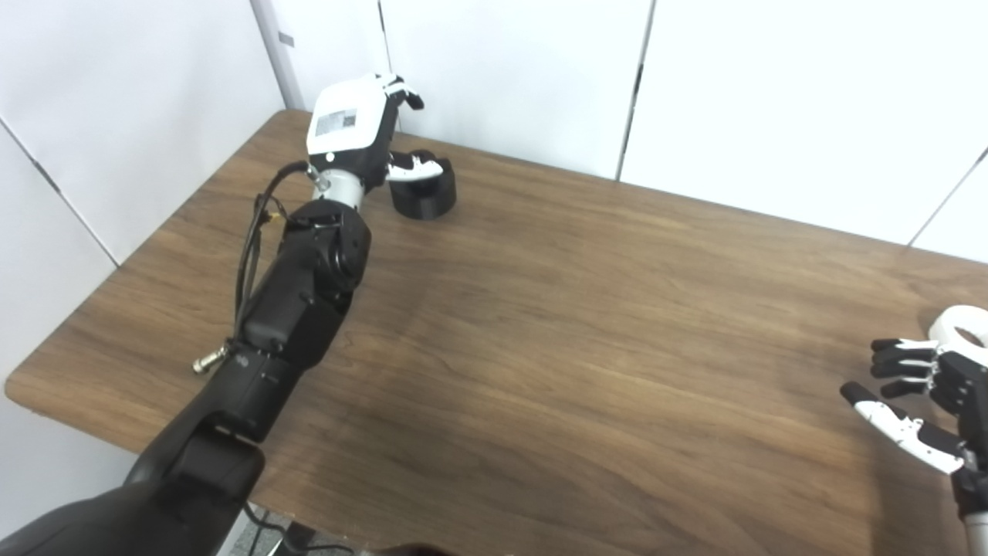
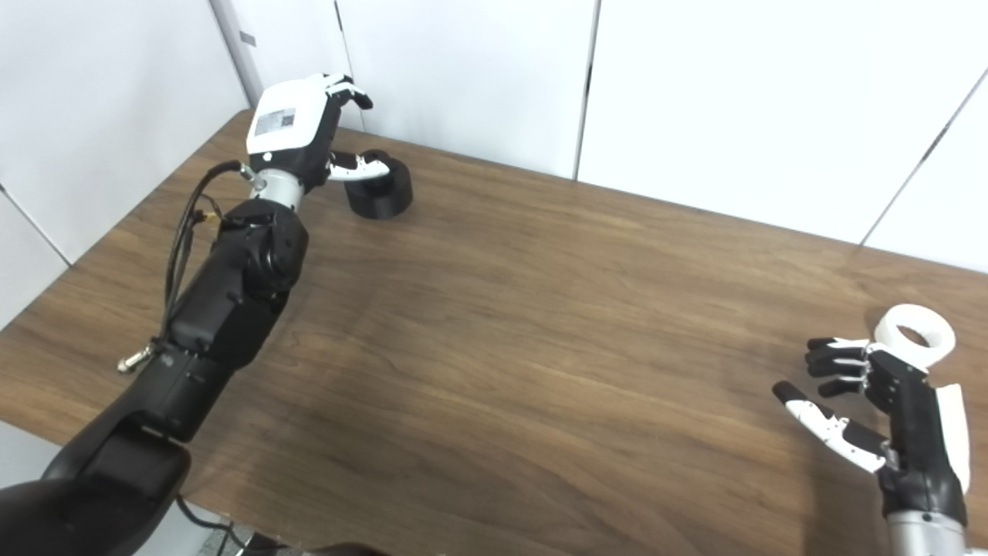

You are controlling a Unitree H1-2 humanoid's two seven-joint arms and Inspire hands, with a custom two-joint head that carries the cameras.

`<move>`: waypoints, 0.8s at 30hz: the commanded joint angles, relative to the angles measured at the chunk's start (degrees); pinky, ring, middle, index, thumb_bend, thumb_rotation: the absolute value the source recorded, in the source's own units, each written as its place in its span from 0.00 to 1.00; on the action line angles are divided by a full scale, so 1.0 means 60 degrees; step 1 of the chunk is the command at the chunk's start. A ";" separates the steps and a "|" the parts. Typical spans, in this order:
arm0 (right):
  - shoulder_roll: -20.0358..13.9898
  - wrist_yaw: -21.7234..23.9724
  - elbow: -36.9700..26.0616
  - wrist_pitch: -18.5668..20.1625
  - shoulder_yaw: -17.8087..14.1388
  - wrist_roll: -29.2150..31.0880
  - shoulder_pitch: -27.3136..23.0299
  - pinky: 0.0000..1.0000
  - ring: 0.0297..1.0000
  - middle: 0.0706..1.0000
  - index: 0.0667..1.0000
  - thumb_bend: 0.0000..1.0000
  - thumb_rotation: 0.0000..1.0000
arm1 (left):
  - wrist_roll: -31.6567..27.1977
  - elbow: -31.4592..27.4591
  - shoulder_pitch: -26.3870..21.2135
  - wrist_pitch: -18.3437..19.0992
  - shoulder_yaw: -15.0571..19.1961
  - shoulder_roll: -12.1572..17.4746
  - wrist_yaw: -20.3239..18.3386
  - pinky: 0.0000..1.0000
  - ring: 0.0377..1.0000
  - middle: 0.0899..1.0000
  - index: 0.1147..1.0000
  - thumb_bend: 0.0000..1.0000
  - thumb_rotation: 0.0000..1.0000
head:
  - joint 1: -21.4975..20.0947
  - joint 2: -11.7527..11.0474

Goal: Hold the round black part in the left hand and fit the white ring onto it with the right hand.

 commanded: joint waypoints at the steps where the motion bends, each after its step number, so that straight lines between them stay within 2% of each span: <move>1: -0.0181 0.0008 -0.0290 -0.0238 -0.0106 0.0057 -0.0276 0.46 0.55 0.62 0.46 0.51 0.13 | 0.0068 -0.0031 -0.0605 0.0128 0.0045 0.0455 0.0093 0.75 0.91 0.87 0.66 0.90 0.41 | 0.0006 0.0010; 4: -0.0189 -0.0003 -0.0287 -0.0252 -0.0105 0.0021 -0.0290 0.46 0.55 0.62 0.46 0.51 0.13 | 0.0089 0.0070 -0.0705 0.0402 -0.0066 0.0605 -0.0241 0.82 0.95 0.90 0.69 0.91 0.45 | -0.0019 0.0015; 9: -0.0167 -0.0012 -0.0323 -0.0240 -0.0100 0.0006 -0.0279 0.46 0.55 0.62 0.46 0.51 0.13 | 0.0070 0.0475 -0.0885 0.0480 -0.0265 0.0787 -0.0308 0.83 0.97 0.91 0.68 0.96 0.48 | -0.0081 0.0019; 13: -0.0172 0.0004 -0.0367 -0.0248 -0.0103 0.0029 -0.0248 0.46 0.55 0.62 0.46 0.51 0.13 | 0.0003 0.0806 -0.1020 0.0505 -0.0450 0.0911 -0.0464 0.89 1.00 0.93 0.66 0.99 0.52 | -0.0127 0.0023; 17: -0.0180 0.0042 -0.0466 -0.0125 -0.0131 0.0091 -0.0238 0.46 0.55 0.62 0.46 0.51 0.13 | -0.0111 0.1066 -0.1165 0.0723 -0.0659 0.1011 -0.0984 0.97 1.00 0.99 0.71 1.00 0.57 | -0.0127 0.0023; 20: -0.0169 0.0037 -0.0541 -0.0026 -0.0148 0.0077 -0.0234 0.46 0.55 0.62 0.46 0.51 0.13 | -0.0141 0.1287 -0.1266 0.0869 -0.0803 0.1018 -0.1160 1.00 1.00 1.00 0.73 1.00 0.57 | -0.0170 0.0007; 24: -0.0180 0.0026 -0.0557 -0.0071 -0.0130 0.0012 -0.0222 0.46 0.56 0.62 0.46 0.51 0.13 | -0.0343 0.1643 -0.1369 0.0750 -0.0932 0.1007 -0.1114 1.00 1.00 1.00 0.73 1.00 0.56 | -0.0170 0.0007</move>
